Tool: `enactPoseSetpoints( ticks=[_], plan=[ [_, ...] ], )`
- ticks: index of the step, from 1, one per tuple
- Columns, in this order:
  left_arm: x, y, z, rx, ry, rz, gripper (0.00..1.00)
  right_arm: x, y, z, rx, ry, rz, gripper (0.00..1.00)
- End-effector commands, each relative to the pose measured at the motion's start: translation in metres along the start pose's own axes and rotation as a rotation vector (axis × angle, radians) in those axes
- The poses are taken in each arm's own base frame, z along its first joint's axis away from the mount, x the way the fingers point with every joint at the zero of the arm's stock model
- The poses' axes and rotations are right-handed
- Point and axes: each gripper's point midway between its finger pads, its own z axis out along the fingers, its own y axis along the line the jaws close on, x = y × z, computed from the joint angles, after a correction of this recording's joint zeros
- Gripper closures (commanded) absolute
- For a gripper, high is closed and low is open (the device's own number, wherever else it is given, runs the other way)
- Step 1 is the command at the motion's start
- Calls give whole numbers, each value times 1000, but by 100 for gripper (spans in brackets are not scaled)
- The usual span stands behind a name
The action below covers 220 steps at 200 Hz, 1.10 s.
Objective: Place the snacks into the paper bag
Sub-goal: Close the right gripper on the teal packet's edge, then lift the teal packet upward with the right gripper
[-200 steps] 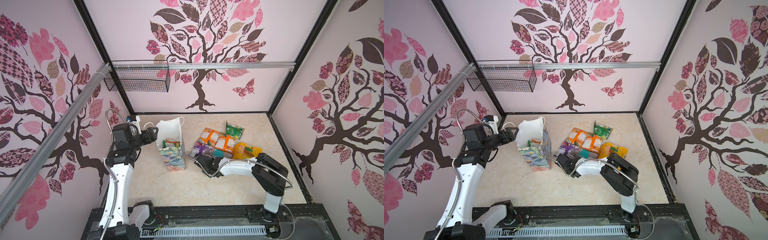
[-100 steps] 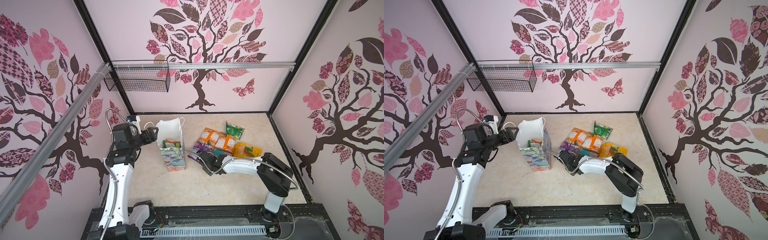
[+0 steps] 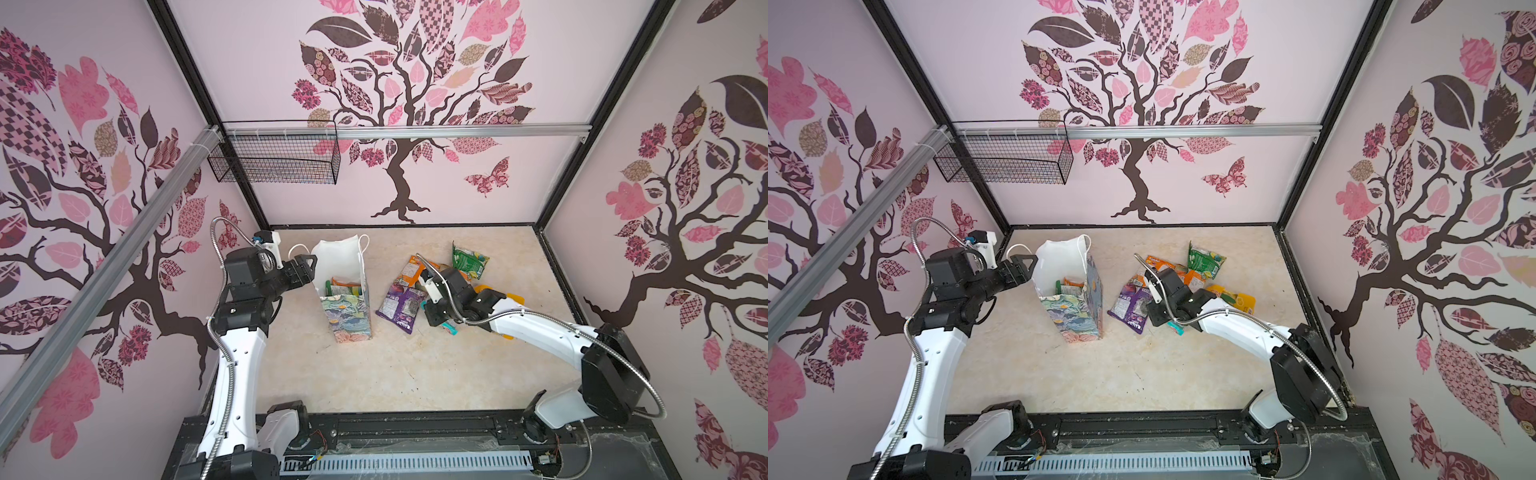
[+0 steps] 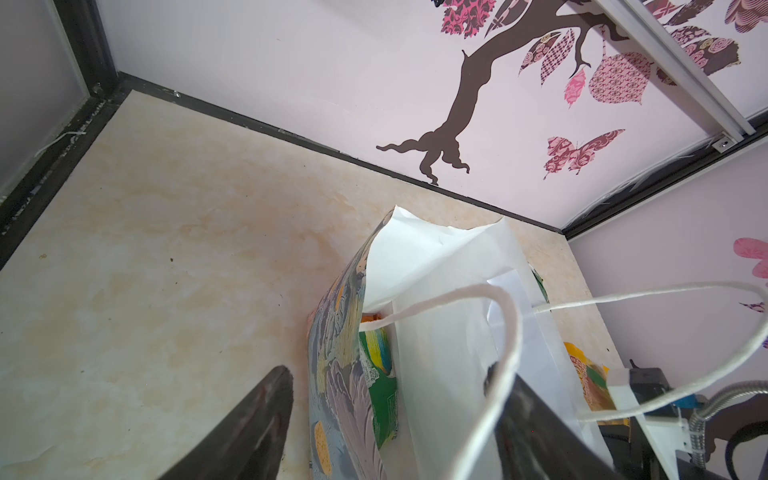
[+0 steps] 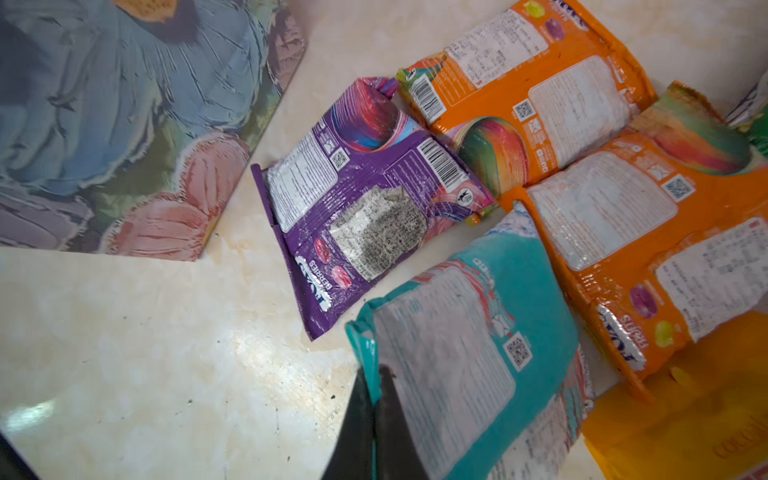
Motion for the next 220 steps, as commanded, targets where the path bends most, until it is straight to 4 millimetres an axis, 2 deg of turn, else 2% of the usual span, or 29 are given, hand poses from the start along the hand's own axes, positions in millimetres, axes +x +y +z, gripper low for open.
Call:
enactPoseSetpoints(
  ticks=[1, 98, 116, 133, 171, 220],
  plan=[
    [3, 0, -1, 10, -8, -1, 23, -33, 14, -31, -145, -123, 68, 100],
    [3, -1, 0, 20, -3, -8, 24, -91, 28, -98, -220, -382, 53, 100],
    [4, -3, 1, 29, 1, -7, 37, -103, 30, -108, -228, -430, 50, 100],
    [4, -3, 2, 34, 4, -9, 50, -113, 40, -121, -279, -473, 29, 100],
    [4, -3, 3, 39, 11, -14, 56, -131, 54, -143, -346, -528, -5, 100],
    [4, -5, 3, 53, 9, -13, 75, -155, 64, -173, -385, -614, -29, 100]
  ],
)
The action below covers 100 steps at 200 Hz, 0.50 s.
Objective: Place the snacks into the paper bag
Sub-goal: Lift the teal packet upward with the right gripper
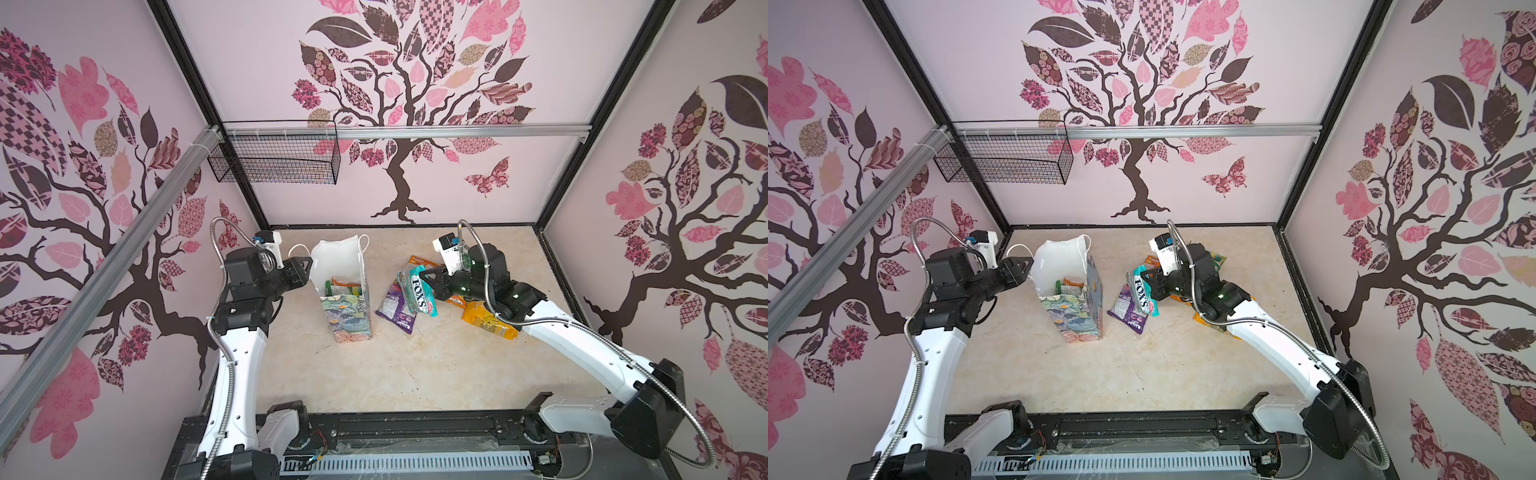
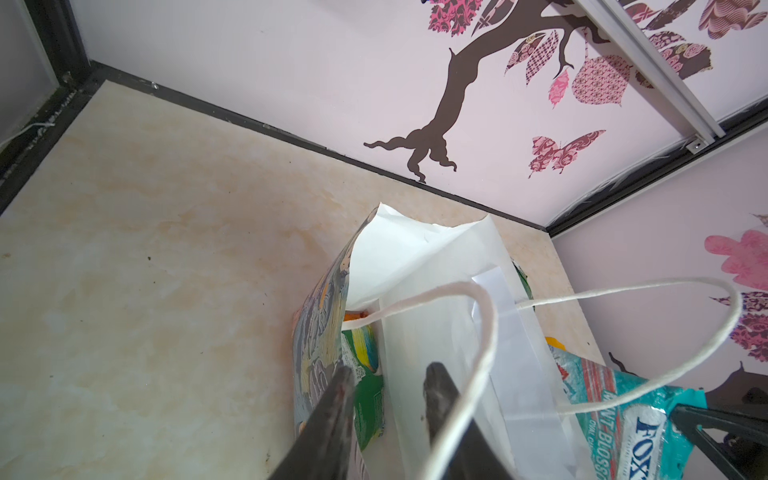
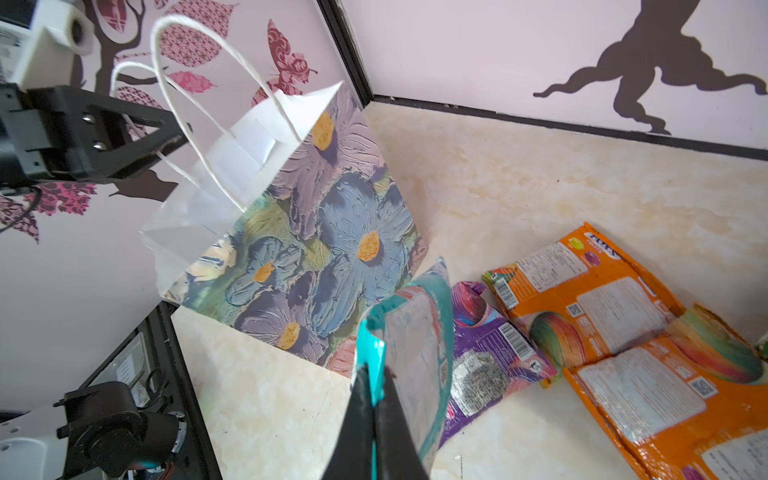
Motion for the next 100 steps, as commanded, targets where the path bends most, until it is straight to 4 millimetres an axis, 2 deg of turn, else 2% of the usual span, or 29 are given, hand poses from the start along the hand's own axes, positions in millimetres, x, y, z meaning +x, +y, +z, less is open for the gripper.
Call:
enactPoseSetpoints(
  ticks=[1, 46, 100],
  plan=[
    [3, 1, 3, 14, 0, 5, 76, -63, 36, -32, -91, -181, -67, 100],
    [3, -3, 4, 41, 1, 7, 89, -98, 58, -47, -156, -250, -87, 100],
    [2, -12, 4, 96, -1, 8, 90, -129, 74, -56, -185, -300, -108, 100]
  ],
)
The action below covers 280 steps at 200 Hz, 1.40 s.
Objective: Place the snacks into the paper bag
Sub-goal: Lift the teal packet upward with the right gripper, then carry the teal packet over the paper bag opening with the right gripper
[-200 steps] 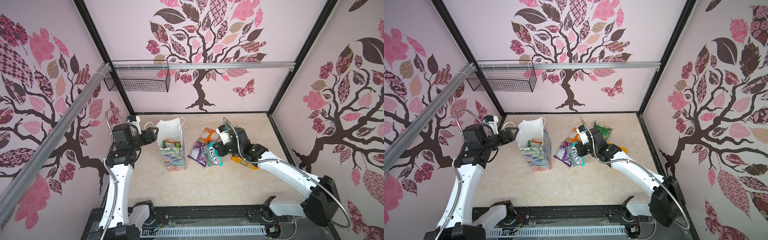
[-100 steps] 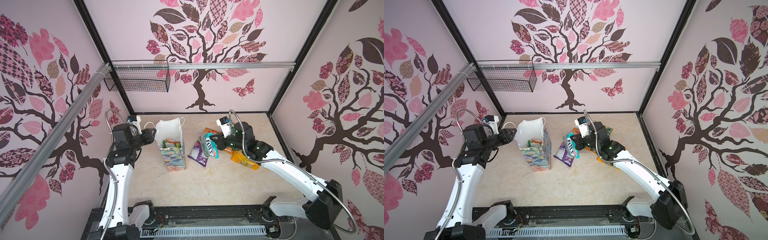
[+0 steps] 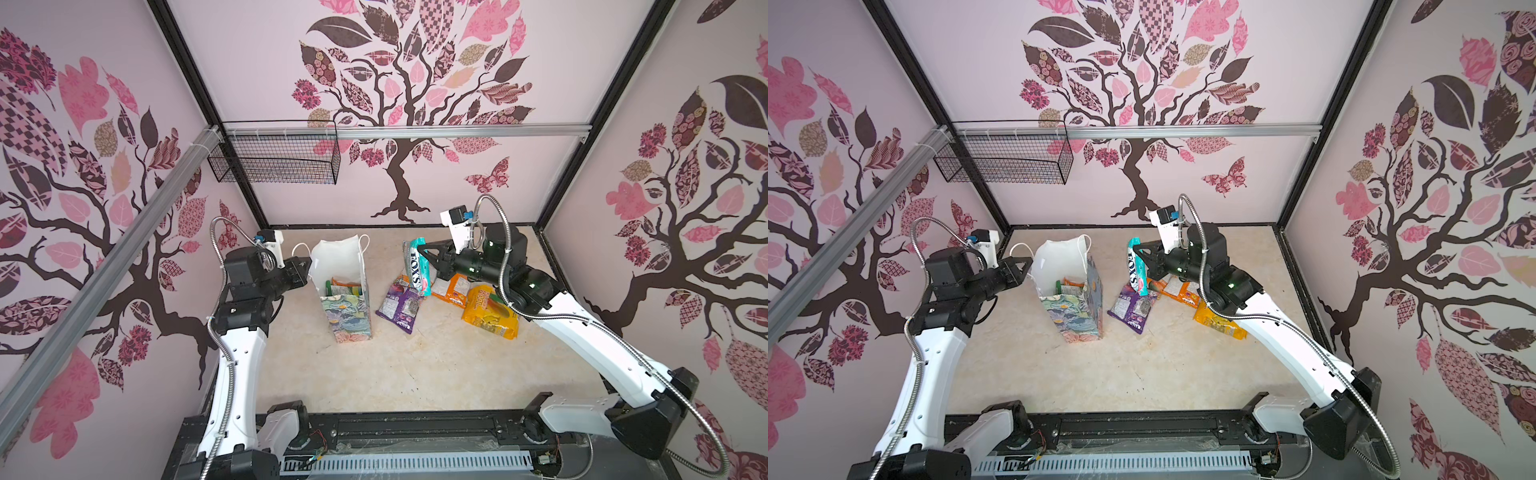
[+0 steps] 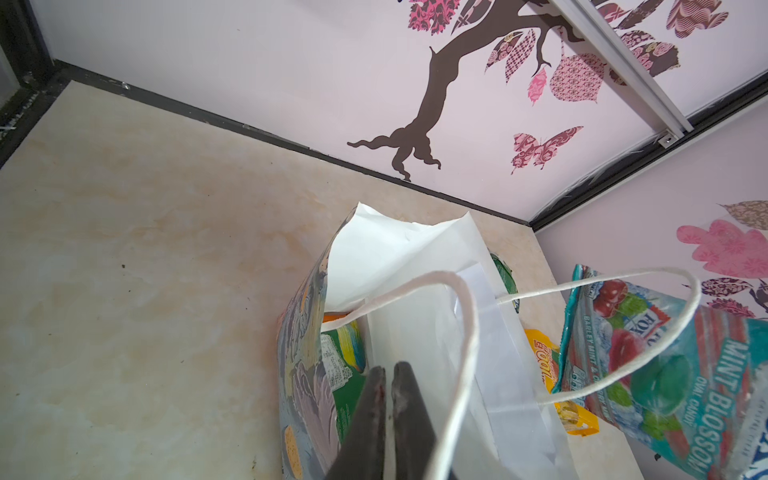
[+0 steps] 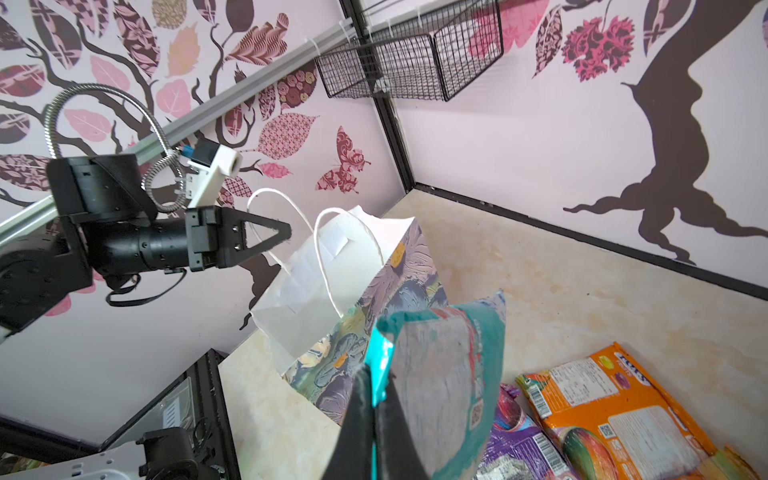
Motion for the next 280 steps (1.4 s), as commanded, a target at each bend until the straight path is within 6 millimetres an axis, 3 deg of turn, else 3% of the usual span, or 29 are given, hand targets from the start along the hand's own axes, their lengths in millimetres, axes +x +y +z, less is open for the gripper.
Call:
enactPoseSetpoints(
  ticks=[1, 54, 141, 198, 280],
  plan=[
    [3, -3, 4, 40, -3, 3, 90, -46, 25, -11, -66, -111, -46, 100],
    [3, -7, 4, 61, -1, 5, 100, -78, 57, -7, -108, -157, -94, 100],
    [3, -8, 3, 63, -4, 7, 100, -124, 119, 1, -281, -225, -120, 100],
    [3, -9, 3, 70, -4, 10, 100, -124, 145, 17, -372, -198, -107, 100],
    [4, -10, 3, 71, -3, 11, 100, -120, 156, 42, -414, -167, -58, 100]
  ],
)
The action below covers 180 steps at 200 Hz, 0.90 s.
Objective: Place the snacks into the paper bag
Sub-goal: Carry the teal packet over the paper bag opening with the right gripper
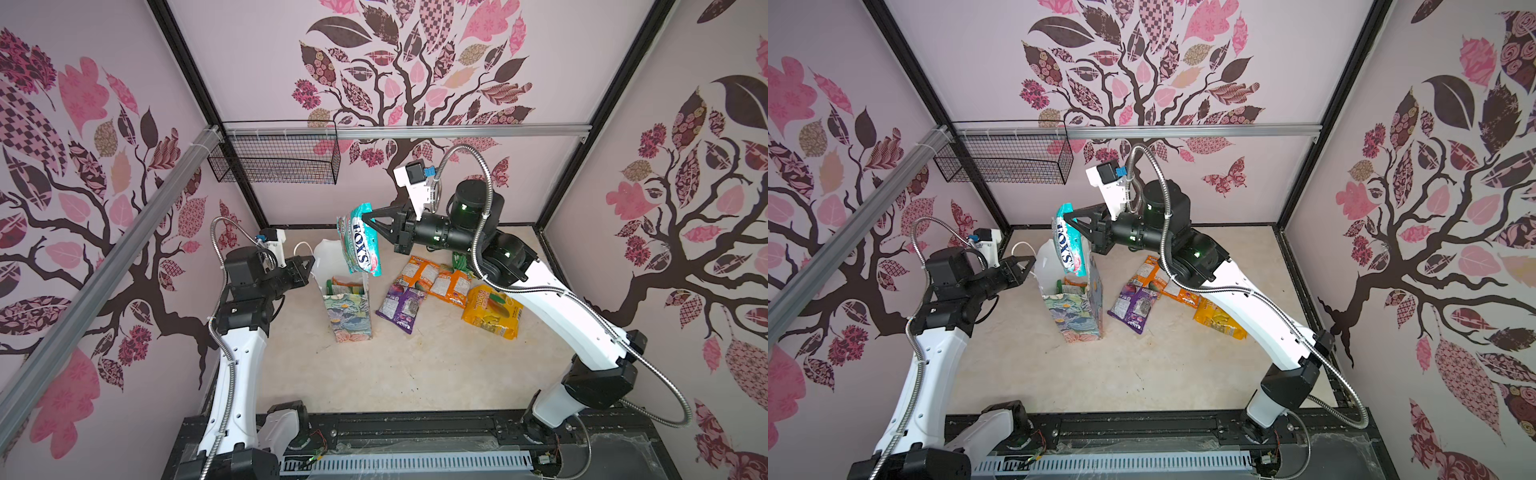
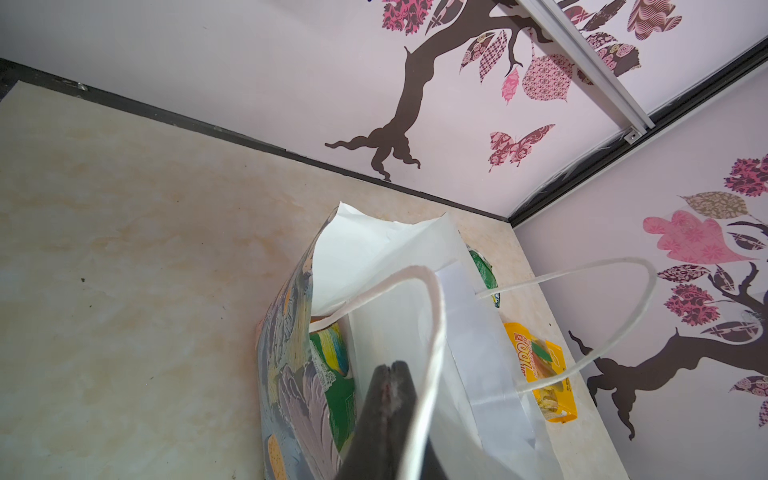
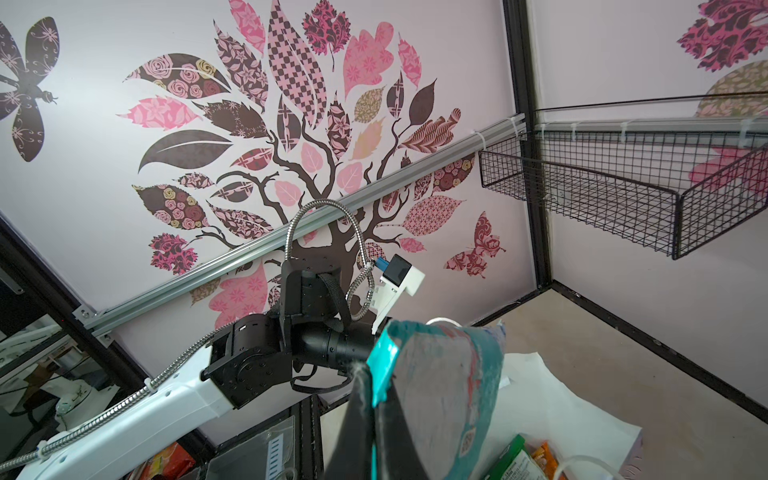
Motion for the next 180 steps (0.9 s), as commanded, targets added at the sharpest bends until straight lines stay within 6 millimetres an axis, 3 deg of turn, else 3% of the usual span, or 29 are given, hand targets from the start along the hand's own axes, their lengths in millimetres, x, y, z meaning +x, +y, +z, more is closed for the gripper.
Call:
enactPoseSetpoints(
  ticks=[1, 81, 180],
  plan=[
    [4, 0, 1, 12, -3, 11, 100, -24, 15, 2, -52, -68, -17, 100],
    [3, 3, 1, -10, -7, 13, 100, 14, -18, 33, 16, 8, 101, 100],
    [3, 4, -1, -21, -10, 14, 100, 49, -31, 61, 82, 83, 138, 100]
  ],
)
